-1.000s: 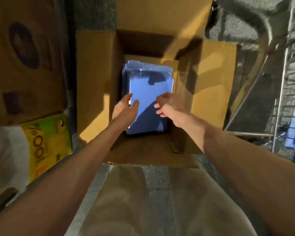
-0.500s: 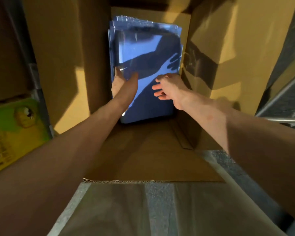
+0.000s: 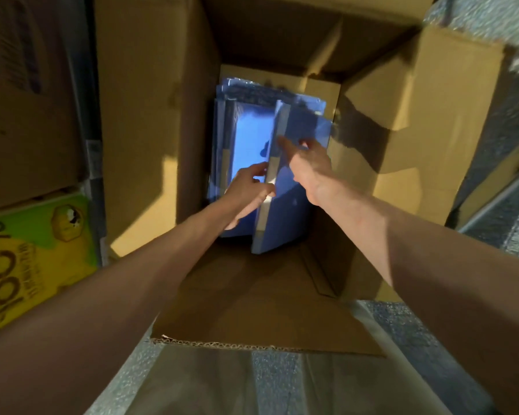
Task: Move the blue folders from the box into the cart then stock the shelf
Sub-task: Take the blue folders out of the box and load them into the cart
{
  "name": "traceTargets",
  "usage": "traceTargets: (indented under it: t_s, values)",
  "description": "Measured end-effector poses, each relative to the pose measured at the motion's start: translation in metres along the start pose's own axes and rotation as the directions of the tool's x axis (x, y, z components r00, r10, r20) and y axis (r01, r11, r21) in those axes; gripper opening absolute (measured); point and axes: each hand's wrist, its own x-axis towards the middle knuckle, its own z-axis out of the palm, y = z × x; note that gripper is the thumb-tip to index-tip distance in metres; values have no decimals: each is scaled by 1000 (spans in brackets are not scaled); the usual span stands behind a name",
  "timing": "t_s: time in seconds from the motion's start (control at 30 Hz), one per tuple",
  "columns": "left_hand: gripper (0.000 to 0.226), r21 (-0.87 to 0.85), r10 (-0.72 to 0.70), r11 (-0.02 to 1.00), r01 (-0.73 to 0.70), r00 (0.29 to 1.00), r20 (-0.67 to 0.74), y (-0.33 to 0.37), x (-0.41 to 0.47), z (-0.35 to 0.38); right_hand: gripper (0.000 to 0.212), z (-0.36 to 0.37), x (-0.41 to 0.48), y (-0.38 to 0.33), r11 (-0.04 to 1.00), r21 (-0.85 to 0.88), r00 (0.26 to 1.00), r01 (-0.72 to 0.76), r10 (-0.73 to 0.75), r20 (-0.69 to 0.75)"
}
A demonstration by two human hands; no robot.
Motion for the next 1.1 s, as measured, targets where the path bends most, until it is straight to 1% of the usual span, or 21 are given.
traceTargets:
  t_s: [0.07,0.1,0.13,0.17,0.23,0.27,0.3,0.33,0.4,0.43,0.5,0.6,0.67,0.8,0.97,1.03,1.1]
  values:
    - [67,34,38,999,-41,996,82,-3,-7,6,64,-2,1,-3,1000,9,999,6,-6,-36]
    - [71,37,47,998,-52,990,132,-3,-12,10,72,-3,1,-3,1000,19,998,15,-14,-60]
    - [74,22,57,998,-62,984,171,-5,-15,14,80,-5,4,1,999,22,996,28,-26,-80]
    - [75,-7,68,998,-68,977,200,-6,-17,18,82,-8,7,8,999,0,996,37,-36,-84]
    - [71,-97,66,994,-44,971,230,-10,-16,24,74,-16,9,22,998,-49,997,46,-49,-64]
    - [65,-126,55,992,-26,972,228,-11,-14,27,73,-23,8,28,998,-62,998,32,-35,-44]
    - [56,-114,36,993,-12,977,210,-13,-12,27,69,-29,8,30,998,-54,1000,23,-24,-10]
    - [46,-62,11,998,0,983,181,-16,-10,26,61,-34,9,32,999,-52,999,3,-1,36]
    - [35,123,-33,992,19,993,113,-24,-4,23,42,-43,11,30,998,-66,995,5,2,102]
    - [35,197,-39,980,20,995,92,-27,-3,20,36,-47,11,28,997,-83,996,9,-1,94]
    - [36,266,-31,964,14,998,58,-29,-7,13,30,-54,10,27,987,-157,999,12,-6,38]
    - [37,308,39,951,-30,999,-25,-22,-24,0,32,-64,-2,29,960,-281,998,22,-36,-45]
    - [37,276,69,960,-43,994,-85,-14,-37,-7,34,-73,-12,28,949,-313,996,47,-66,-53]
    - [37,216,131,972,-91,975,-178,16,-74,-21,42,-92,-54,9,919,-356,985,169,-169,30]
    - [40,302,237,938,-167,948,-212,83,-144,-43,52,-132,-123,-54,882,-361,952,303,-267,147]
    - [43,356,291,914,-195,927,-238,117,-177,-49,48,-154,-160,-86,864,-328,923,381,-333,195]
    - [46,380,366,889,-256,895,-254,154,-213,-51,39,-178,-200,-116,849,-270,887,454,-402,229]
